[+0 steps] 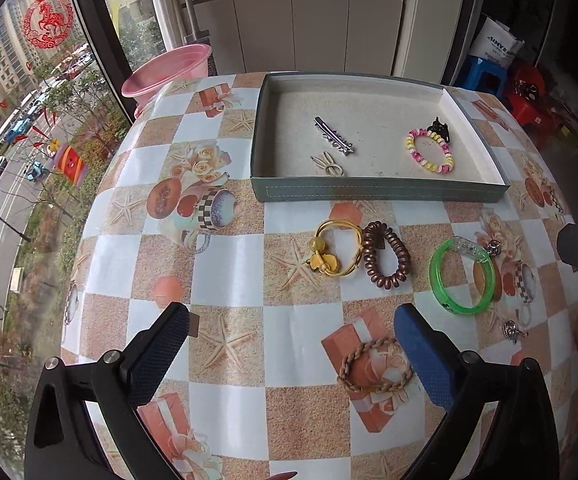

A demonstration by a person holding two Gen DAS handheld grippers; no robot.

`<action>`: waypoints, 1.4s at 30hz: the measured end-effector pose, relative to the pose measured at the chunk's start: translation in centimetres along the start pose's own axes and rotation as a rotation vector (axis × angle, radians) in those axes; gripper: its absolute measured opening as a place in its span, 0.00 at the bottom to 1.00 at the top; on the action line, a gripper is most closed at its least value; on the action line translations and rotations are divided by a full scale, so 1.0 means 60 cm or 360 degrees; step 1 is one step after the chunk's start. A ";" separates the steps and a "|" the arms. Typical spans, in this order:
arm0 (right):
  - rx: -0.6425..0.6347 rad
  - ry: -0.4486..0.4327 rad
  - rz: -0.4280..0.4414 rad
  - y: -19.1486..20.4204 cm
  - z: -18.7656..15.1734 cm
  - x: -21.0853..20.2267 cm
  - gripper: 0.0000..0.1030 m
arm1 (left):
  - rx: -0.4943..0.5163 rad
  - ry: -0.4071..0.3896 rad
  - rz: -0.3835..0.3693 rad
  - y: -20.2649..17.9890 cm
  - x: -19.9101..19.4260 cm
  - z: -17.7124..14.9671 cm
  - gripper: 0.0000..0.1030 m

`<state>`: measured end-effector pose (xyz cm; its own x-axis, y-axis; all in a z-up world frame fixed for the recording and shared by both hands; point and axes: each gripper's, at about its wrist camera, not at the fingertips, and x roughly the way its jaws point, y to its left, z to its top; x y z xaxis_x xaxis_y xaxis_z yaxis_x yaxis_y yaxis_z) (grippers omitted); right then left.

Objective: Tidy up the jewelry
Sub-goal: 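Move both tools back toward the heart pendant and braided bracelet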

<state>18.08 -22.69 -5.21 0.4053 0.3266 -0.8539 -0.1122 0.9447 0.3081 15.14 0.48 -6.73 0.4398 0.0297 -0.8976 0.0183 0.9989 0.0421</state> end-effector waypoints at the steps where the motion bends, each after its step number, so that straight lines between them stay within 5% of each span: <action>1: -0.0020 0.0014 0.0004 0.006 -0.009 -0.002 1.00 | -0.0002 0.0009 -0.0003 0.002 -0.001 -0.007 1.00; 7: -0.0045 0.0118 -0.0249 0.022 -0.061 0.002 1.00 | 0.0014 0.0057 -0.0008 0.013 -0.006 -0.048 1.00; 25: 0.0223 0.0273 -0.0069 -0.025 -0.148 0.020 1.00 | 0.0055 0.0154 -0.0089 0.005 0.012 -0.094 1.00; 42: 0.0131 0.0360 -0.0288 -0.054 -0.136 0.065 1.00 | 0.0129 0.0190 -0.0143 -0.031 0.046 -0.080 1.00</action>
<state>12.62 -24.25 -12.99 0.1985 0.1599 -0.9670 0.0210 0.9857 0.1673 11.98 -1.14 -11.39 0.3232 -0.0510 -0.9449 0.1271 0.9918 -0.0100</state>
